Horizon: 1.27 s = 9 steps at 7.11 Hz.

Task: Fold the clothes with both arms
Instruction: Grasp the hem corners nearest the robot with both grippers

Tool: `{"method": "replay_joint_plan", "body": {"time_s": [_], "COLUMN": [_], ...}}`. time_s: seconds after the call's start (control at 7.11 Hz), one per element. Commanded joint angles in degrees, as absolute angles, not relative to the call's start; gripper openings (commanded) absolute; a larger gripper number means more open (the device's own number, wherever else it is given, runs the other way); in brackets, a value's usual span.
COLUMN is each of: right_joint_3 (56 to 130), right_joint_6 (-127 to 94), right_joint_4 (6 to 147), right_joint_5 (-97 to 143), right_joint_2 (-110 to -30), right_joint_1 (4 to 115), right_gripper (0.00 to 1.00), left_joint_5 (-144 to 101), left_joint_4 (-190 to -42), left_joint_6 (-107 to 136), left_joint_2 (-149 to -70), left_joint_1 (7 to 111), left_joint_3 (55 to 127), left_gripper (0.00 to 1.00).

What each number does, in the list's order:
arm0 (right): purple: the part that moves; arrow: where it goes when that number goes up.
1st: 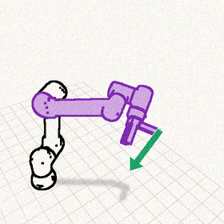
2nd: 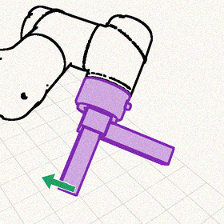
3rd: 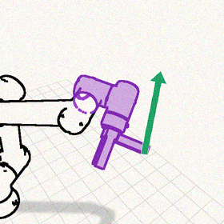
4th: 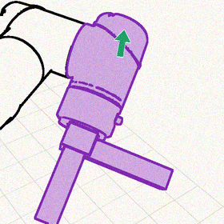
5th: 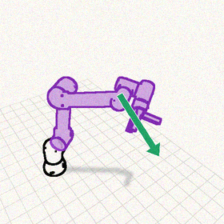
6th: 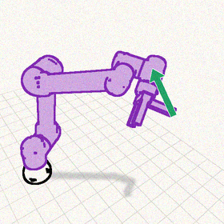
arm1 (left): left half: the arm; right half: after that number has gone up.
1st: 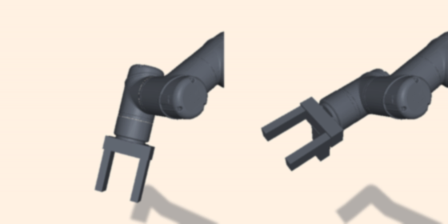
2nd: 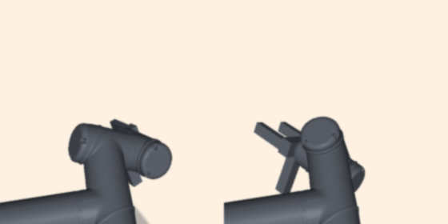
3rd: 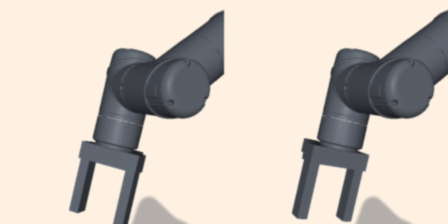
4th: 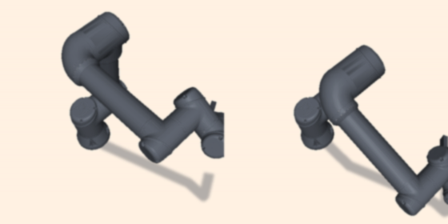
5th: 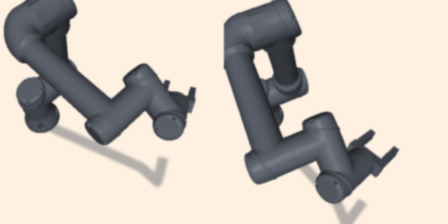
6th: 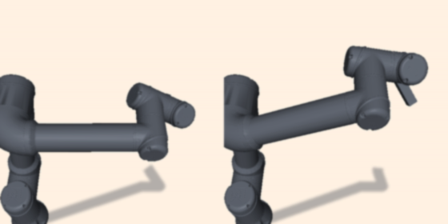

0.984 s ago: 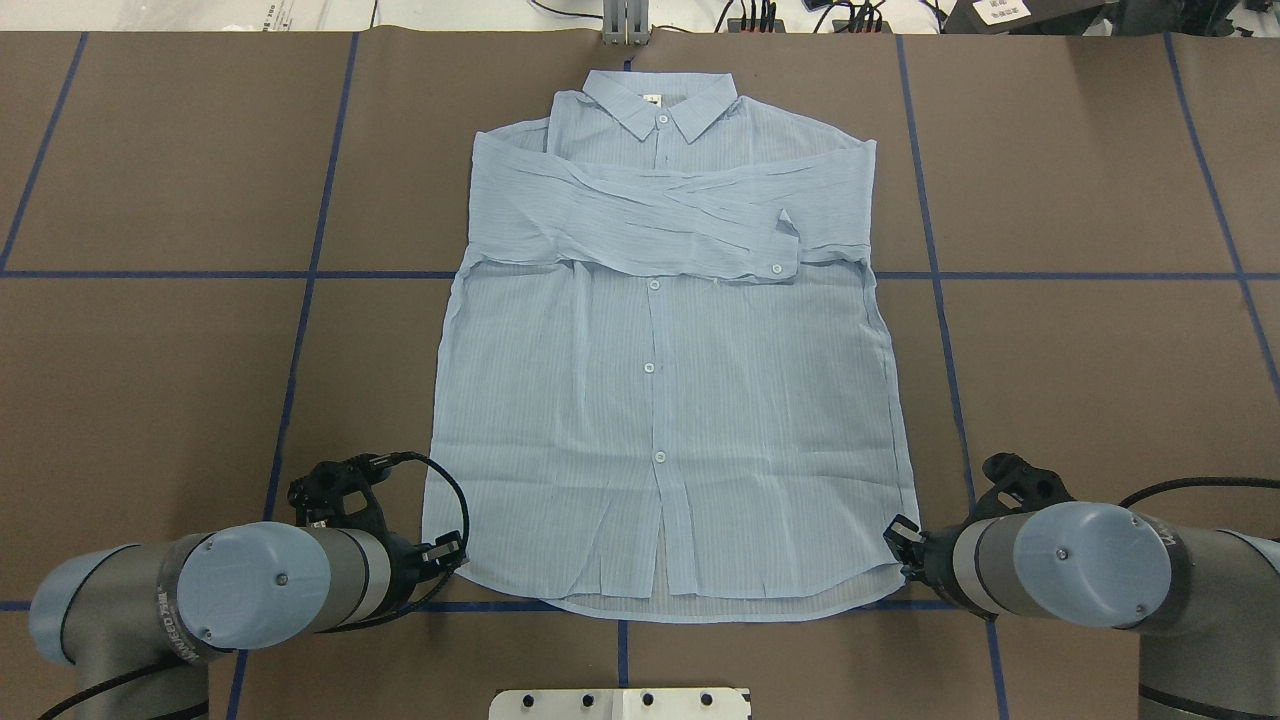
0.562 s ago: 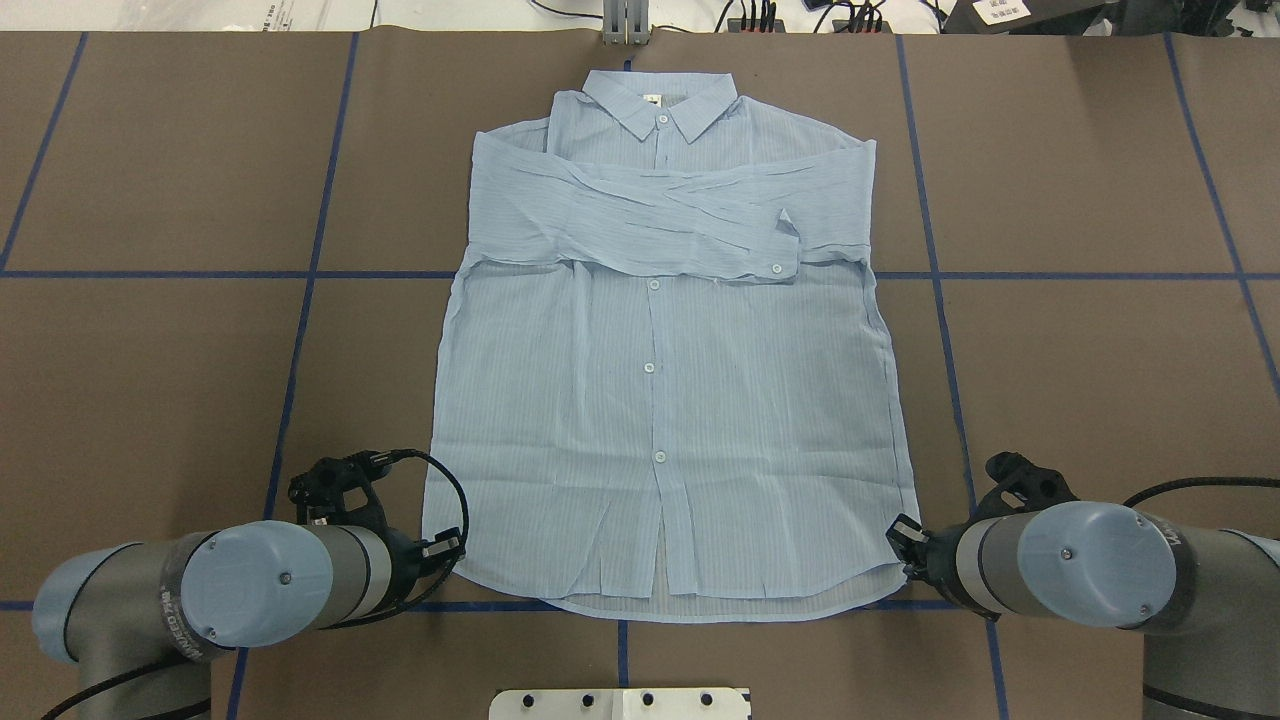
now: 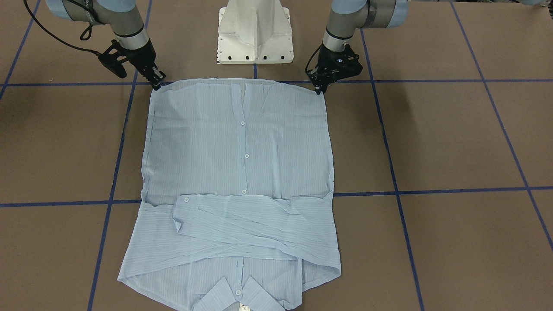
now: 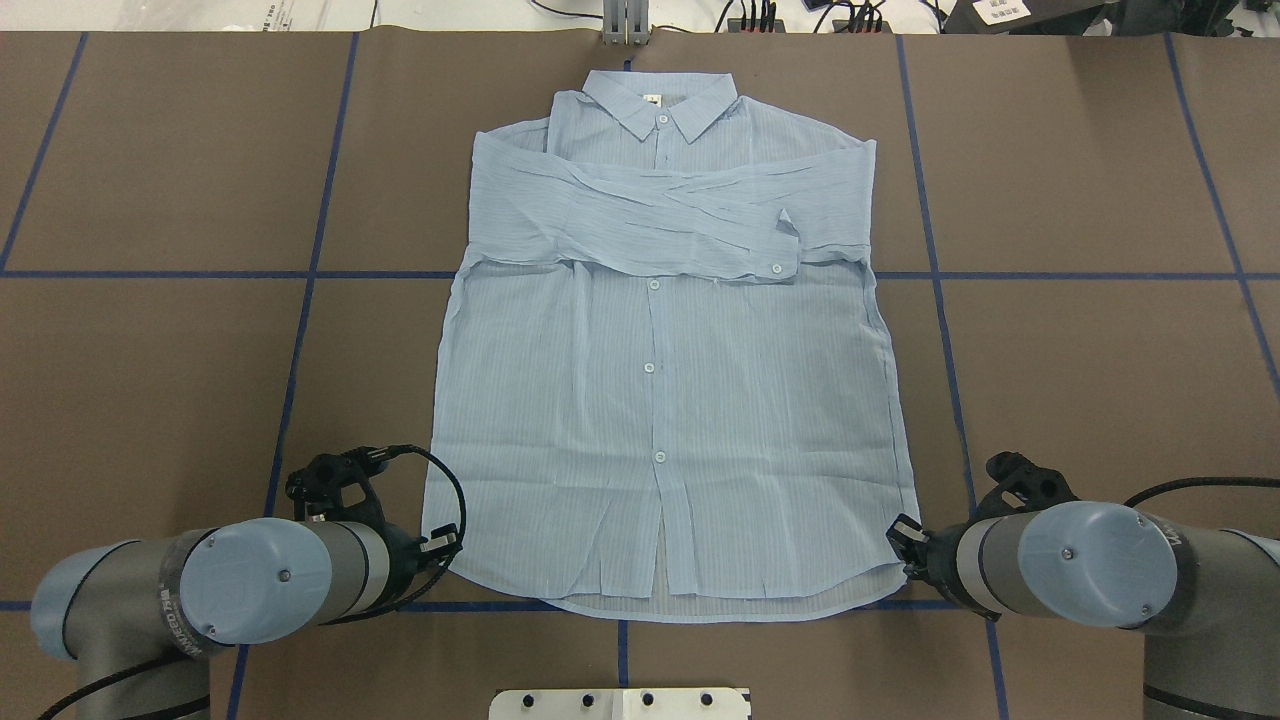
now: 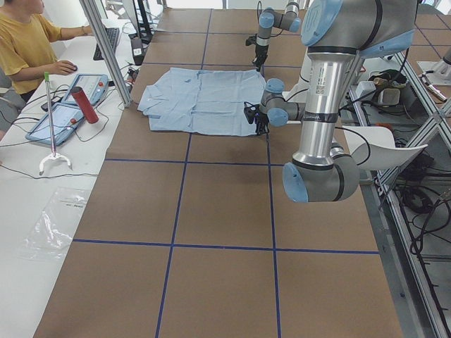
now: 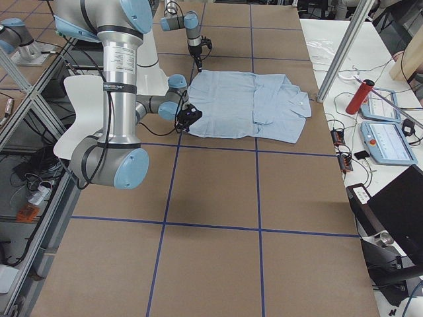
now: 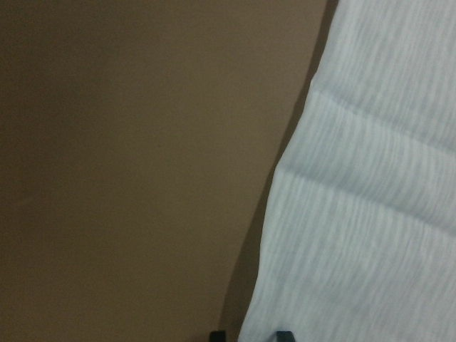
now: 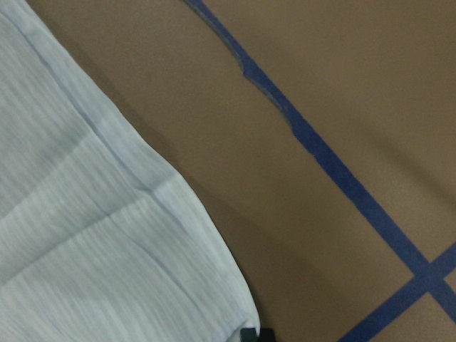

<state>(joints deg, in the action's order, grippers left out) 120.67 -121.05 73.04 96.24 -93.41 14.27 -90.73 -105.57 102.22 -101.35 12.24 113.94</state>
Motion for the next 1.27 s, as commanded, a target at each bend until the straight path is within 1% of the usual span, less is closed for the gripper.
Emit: {"method": "replay_joint_plan", "body": {"time_s": [0.0, 0.42, 0.56, 0.84, 0.98, 1.12], "right_joint_3": [120.7, 122.1, 123.9, 127.2, 129.9, 130.8], "right_joint_6": [-121.1, -121.1, -121.0, -121.0, -121.0, -121.0], "right_joint_4": [73.0, 73.1, 73.3, 73.4, 73.3, 73.3], "right_joint_5": [96.2, 96.2, 96.4, 96.9, 96.9, 96.9], "right_joint_2": [-93.4, -93.5, -94.4, -97.4, -99.7, -100.1], "right_joint_1": [14.2, 14.4, 14.3, 13.4, 12.1, 11.2], "right_gripper": [0.00, 0.00, 0.00, 0.00, 0.00, 0.00], "left_joint_5": [-90.2, -90.2, -90.1, -90.1, -90.1, -90.1], "left_joint_4": [-104.7, -104.6, -102.9, -95.1, -94.6, -94.6], "left_joint_6": [102.2, 105.6, 110.2, 114.2, 116.4, 118.6], "left_joint_2": [-101.3, -100.7, -100.8, -100.8, -100.8, -100.7], "left_joint_1": [12.4, 12.2, 11.3, 7.9, 7.0, 5.6], "left_joint_3": [114.5, 120.6, 122.3, 129.3, 130.1, 131.0], "left_gripper": [0.00, 0.00, 0.00, 0.00, 0.00, 0.00]}}
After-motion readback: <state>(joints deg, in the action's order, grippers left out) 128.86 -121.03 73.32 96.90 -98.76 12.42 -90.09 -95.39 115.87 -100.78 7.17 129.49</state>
